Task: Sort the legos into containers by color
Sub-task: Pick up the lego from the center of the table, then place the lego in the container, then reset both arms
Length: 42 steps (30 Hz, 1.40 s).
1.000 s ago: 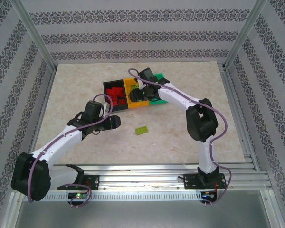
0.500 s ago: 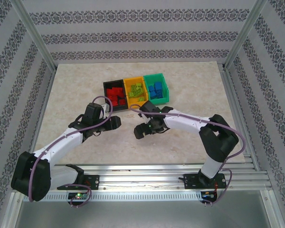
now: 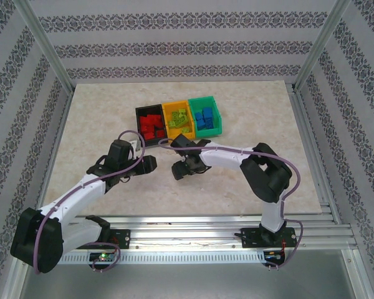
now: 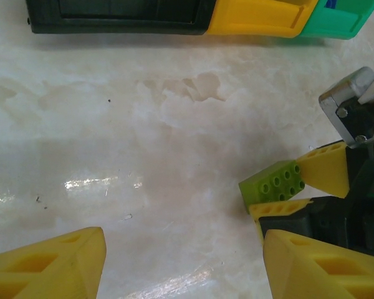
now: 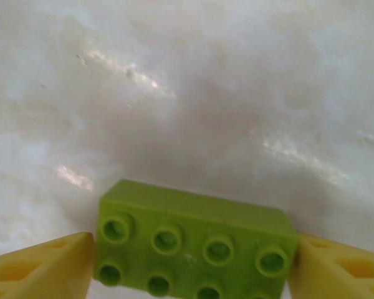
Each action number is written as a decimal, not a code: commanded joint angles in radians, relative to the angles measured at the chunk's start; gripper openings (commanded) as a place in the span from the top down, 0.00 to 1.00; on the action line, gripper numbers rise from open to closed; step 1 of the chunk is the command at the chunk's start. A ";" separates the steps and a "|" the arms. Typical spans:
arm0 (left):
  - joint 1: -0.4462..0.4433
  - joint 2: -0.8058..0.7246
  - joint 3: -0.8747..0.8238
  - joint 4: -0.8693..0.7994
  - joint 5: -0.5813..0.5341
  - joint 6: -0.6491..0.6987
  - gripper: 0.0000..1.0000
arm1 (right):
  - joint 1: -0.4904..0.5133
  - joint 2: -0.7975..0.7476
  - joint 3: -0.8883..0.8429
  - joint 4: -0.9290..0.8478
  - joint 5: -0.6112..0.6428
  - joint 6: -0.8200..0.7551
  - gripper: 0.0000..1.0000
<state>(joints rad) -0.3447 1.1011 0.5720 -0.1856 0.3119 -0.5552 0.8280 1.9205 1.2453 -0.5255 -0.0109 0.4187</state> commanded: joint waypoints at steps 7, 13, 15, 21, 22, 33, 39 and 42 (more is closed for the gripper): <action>0.019 -0.024 0.000 -0.014 -0.020 0.010 0.32 | -0.005 -0.034 0.043 -0.007 0.044 -0.014 0.45; 0.032 -0.007 0.001 0.005 -0.018 -0.001 0.32 | -0.109 -0.027 0.236 -0.038 0.022 -0.086 0.43; 0.043 -0.009 -0.002 0.018 -0.012 -0.006 0.29 | -0.153 0.016 0.339 -0.045 0.012 -0.104 0.42; 0.089 -0.024 0.003 0.010 -0.001 -0.010 0.24 | -0.233 0.216 0.661 -0.082 -0.038 -0.126 0.31; 0.100 -0.025 -0.001 0.012 -0.003 -0.014 0.22 | -0.240 0.253 0.714 -0.104 -0.041 -0.132 0.27; 0.247 -0.042 -0.008 0.010 0.015 0.003 0.00 | -0.245 0.002 0.382 0.052 -0.014 -0.166 0.17; 0.352 -0.044 0.001 0.049 0.023 0.023 0.00 | -0.263 -0.358 0.002 0.178 0.106 -0.231 0.16; 0.408 -0.045 -0.001 0.078 0.016 0.024 0.00 | -0.305 -0.534 -0.155 0.213 0.156 -0.248 0.15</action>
<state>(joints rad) 0.0242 1.0748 0.5671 -0.1707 0.3283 -0.5549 0.5587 1.4982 1.1931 -0.3882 0.0566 0.2104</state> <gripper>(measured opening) 0.997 0.852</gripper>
